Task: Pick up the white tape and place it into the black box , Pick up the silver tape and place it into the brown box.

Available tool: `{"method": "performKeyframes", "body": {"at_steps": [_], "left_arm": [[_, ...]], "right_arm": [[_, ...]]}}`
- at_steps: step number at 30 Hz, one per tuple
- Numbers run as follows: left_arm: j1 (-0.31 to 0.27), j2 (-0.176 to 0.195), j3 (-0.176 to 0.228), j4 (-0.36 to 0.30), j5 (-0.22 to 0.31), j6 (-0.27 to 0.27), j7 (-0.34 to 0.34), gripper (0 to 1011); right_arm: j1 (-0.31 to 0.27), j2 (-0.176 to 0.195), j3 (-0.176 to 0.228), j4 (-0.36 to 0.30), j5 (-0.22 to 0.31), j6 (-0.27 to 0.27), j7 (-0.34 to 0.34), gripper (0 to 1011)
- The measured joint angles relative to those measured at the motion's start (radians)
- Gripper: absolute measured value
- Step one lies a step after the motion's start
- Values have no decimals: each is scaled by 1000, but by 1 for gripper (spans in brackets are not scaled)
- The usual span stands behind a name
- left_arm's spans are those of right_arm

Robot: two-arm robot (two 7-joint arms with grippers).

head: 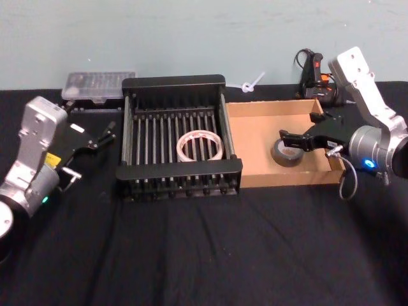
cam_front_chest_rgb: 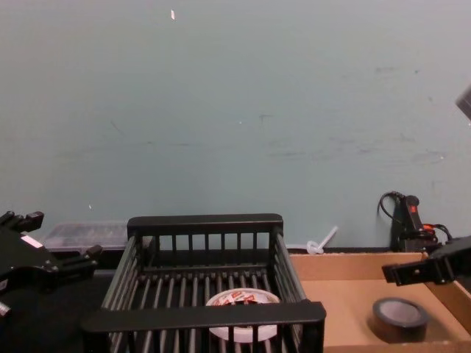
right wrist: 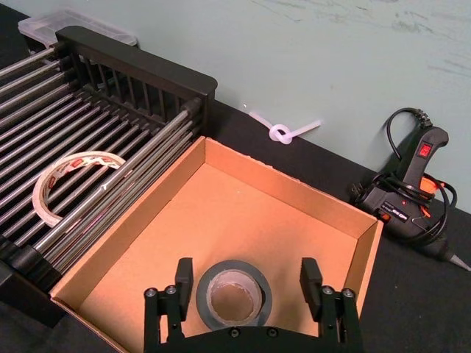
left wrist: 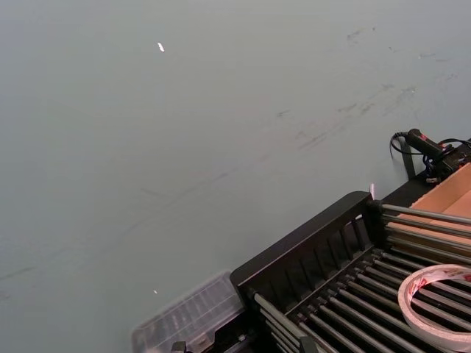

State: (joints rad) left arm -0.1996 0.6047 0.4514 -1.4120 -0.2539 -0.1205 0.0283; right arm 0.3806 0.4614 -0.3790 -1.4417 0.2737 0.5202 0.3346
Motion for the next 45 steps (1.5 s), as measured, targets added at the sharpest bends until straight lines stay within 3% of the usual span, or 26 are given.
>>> {"method": "performKeyframes", "body": {"at_steps": [4,18,24,27,31,40,45], "left_arm": [[0,0,0,0,0,0,0,1001],[0,0,0,0,0,0,0,1001],[0,0,0,0,0,0,0,1001],[0,0,0,0,0,0,0,1001],[0,0,0,0,0,0,0,1001],[0,0,0,0,0,0,0,1001],[0,0,0,0,0,0,0,1001]], "right_arm": [[0,0,0,0,0,0,0,1000],[-6,-5,7,-7,-7,-13,-8,1002],[-37,-26,27,-38,-64,-83,-87,1002],[-66,-38,26,-58,-138,-152,-173,1002],[-89,-47,21,-59,-197,-212,-238,1002],[-127,-68,18,-6,-280,-328,-310,1002],[-137,-79,28,15,-299,-358,-328,1002]]}}
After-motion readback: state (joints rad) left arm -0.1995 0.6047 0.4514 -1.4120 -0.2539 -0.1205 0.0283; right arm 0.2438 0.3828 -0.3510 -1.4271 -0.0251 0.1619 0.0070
